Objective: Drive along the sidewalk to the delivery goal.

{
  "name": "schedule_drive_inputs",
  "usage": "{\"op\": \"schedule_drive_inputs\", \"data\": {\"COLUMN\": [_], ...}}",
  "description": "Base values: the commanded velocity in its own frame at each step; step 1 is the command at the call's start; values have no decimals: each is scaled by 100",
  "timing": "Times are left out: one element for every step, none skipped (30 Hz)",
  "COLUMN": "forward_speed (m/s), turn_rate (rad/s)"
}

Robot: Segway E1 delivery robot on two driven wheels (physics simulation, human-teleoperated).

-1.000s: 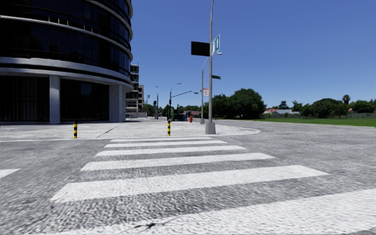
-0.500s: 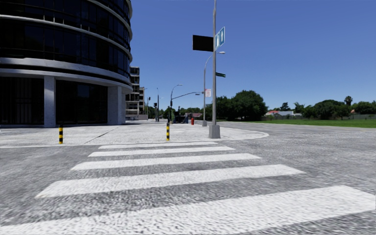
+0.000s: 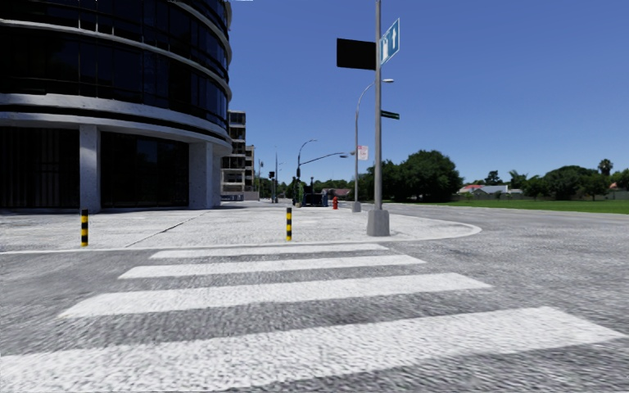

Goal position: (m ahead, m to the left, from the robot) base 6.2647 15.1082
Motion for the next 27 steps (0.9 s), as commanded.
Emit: {"op": "schedule_drive_inputs", "data": {"forward_speed": [165,164,164,164,164,164,164,164,164,163,163,163,163,163,164,164,164,164,164,165,166,166,166,166,166,166,166], "turn_rate": [49,49,49,49,49,49,49,49,49,49,46,46,0,0,0,0,0,0,0,0,0,0,0,0,0,0,0]}}
